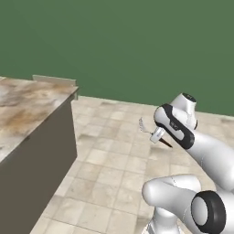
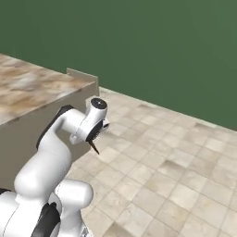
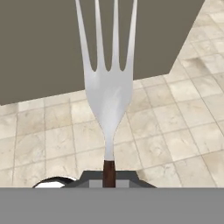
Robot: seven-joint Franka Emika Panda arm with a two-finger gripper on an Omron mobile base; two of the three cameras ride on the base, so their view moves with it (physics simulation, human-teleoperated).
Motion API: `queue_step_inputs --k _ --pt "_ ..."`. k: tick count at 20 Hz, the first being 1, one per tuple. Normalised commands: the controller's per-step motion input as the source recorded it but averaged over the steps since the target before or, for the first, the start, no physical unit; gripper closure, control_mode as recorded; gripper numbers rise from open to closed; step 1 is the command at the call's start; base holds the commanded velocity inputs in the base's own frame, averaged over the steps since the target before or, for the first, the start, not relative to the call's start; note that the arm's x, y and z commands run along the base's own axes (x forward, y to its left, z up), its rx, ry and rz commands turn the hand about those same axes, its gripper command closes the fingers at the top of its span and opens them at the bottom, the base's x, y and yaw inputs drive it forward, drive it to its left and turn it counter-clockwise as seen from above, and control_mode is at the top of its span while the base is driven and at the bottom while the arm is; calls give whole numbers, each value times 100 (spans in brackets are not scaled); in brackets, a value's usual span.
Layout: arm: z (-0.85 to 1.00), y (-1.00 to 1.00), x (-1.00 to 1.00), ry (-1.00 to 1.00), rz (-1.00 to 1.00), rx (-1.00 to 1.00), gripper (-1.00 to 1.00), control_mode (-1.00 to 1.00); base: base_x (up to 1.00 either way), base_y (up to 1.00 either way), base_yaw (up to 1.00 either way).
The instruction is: Organize the utensils by type. Pick up the wooden spoons from the counter and place them in the open cabinet. Then pick up the metallic utensils from the counter and place them in the open drawer.
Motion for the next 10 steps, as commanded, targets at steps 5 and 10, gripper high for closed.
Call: queue_step_inputs --k 5,10 --pt "0 0 0 0 0 0 100 100 100 -23 13" --pt "0 0 0 0 0 0 100 100 100 -18 24"
